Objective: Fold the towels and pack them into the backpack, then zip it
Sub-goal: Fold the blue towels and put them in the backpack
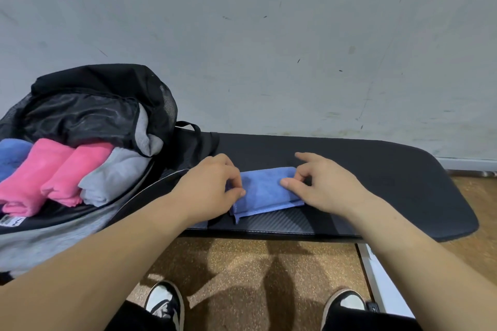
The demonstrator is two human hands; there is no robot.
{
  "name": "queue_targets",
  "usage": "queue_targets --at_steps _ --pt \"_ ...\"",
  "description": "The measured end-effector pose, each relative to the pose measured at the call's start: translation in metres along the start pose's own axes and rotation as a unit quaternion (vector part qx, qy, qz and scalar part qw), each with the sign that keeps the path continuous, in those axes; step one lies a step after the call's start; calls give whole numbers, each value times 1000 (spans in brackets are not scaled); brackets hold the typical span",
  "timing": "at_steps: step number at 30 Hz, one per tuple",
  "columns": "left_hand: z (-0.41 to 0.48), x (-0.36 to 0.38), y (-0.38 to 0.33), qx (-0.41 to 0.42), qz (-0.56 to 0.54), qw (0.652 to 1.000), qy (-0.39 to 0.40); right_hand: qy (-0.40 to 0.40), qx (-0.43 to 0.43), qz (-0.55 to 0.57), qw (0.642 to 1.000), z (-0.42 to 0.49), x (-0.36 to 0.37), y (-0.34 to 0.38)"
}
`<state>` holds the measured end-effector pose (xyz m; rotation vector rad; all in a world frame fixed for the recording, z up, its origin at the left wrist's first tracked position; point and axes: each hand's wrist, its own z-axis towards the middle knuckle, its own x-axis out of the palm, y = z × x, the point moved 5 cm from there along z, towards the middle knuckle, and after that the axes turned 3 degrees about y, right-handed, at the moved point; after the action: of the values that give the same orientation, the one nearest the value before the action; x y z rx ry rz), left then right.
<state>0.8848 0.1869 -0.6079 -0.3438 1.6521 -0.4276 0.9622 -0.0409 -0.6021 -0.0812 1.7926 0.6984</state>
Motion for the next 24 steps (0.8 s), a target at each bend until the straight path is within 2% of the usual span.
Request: queue_targets --at_steps 4,9,14,17,19,21,24 --pt "5 5 -1 -14 -50 998 43 38 -71 3 997 8 11 20" --pt "7 12 8 -60 -86 990 94 76 -54 65 994 14 11 17" --pt "3 15 0 -57 -53 983 165 176 -71 57 980 10 23 25" --pt "2 1 -3 -61 -119 982 132 193 -75 50 977 1 24 35" --pt "-2 -16 -5 -66 -203 973 82 172 -72 94 978 -4 21 44" --pt "-7 -34 -5 -75 -311 947 17 138 -38 192 971 -8 18 52" --pt "-19 -49 -2 -96 -501 859 -36 98 32 341 934 -15 16 71"
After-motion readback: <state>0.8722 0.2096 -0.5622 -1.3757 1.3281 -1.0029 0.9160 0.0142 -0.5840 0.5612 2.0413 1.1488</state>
